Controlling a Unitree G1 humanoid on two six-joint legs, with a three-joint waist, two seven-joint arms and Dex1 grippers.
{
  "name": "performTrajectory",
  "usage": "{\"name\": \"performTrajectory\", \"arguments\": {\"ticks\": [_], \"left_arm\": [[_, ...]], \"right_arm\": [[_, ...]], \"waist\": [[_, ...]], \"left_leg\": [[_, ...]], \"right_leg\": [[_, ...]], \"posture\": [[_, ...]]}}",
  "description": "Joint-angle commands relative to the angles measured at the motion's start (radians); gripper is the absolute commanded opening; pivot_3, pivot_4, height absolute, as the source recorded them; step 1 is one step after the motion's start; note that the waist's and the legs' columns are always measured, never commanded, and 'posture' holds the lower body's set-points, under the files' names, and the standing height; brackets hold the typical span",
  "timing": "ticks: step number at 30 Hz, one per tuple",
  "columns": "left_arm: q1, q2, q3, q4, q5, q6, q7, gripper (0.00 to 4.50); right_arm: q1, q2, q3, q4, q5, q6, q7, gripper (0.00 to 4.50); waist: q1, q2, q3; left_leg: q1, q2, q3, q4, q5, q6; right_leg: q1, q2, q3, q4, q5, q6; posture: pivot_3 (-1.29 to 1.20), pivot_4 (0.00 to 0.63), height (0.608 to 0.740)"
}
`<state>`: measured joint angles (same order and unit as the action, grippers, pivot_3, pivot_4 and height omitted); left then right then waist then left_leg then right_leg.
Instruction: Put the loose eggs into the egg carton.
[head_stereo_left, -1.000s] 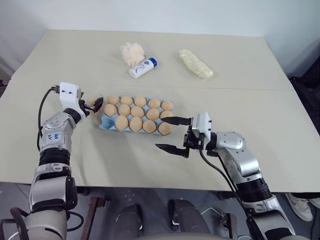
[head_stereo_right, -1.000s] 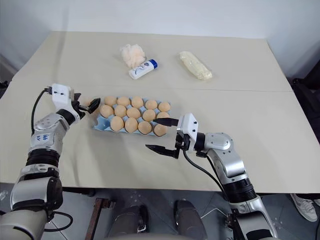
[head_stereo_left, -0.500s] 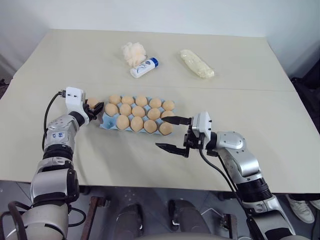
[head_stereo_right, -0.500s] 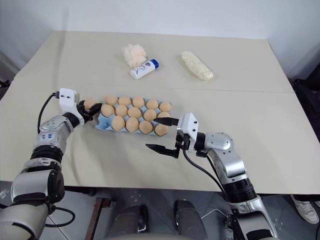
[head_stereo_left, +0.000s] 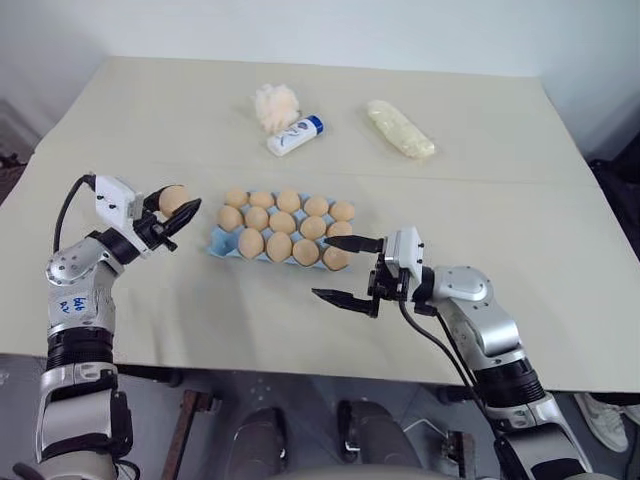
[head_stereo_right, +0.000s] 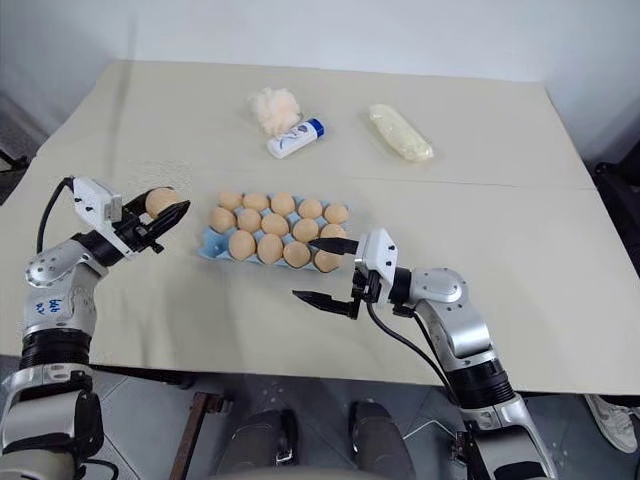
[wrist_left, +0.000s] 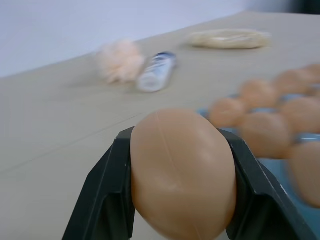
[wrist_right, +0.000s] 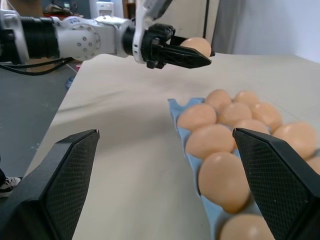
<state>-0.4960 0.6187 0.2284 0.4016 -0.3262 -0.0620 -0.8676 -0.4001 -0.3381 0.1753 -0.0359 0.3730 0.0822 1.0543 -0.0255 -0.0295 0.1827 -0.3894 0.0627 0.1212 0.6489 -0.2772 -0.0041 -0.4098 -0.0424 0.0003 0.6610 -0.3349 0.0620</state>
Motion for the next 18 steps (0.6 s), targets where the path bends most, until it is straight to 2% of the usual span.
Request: {"name": "performTrajectory", "arguments": {"ticks": [1, 10, 18], "left_arm": [[0.012, -0.015, -0.042, -0.127, 0.004, 0.04, 0.008, 1.76], [0.095, -0.003, -0.048, -0.193, -0.005, 0.116, -0.006, 1.76], [0.125, 0.011, -0.004, -0.168, 0.01, 0.083, 0.032, 4.19]], "right_arm": [[-0.001, 0.017, -0.002, -0.012, 0.0, -0.021, -0.016, 4.5], [0.007, 0.023, -0.002, -0.022, -0.002, -0.022, -0.032, 4.5], [0.001, 0.025, -0.004, -0.016, -0.004, -0.027, -0.038, 4.5]], "waist": [[-0.001, 0.0, 0.0], [-0.018, 0.0, 0.0], [-0.015, 0.0, 0.0]], "left_leg": [[0.0, 0.0, 0.0, 0.0, 0.0, 0.001], [0.001, 0.001, 0.001, -0.002, 0.001, 0.0], [0.001, 0.0, 0.001, -0.001, 0.001, 0.0]], "right_leg": [[0.0, 0.0, 0.0, 0.0, 0.0, 0.0], [-0.001, 0.001, 0.001, 0.001, 0.0, 0.0], [-0.001, 0.0, 0.001, 0.001, 0.0, 0.0]], "posture": [[0.0, 0.15, 0.74], [0.0, 0.15, 0.74], [0.0, 0.15, 0.74]]}}
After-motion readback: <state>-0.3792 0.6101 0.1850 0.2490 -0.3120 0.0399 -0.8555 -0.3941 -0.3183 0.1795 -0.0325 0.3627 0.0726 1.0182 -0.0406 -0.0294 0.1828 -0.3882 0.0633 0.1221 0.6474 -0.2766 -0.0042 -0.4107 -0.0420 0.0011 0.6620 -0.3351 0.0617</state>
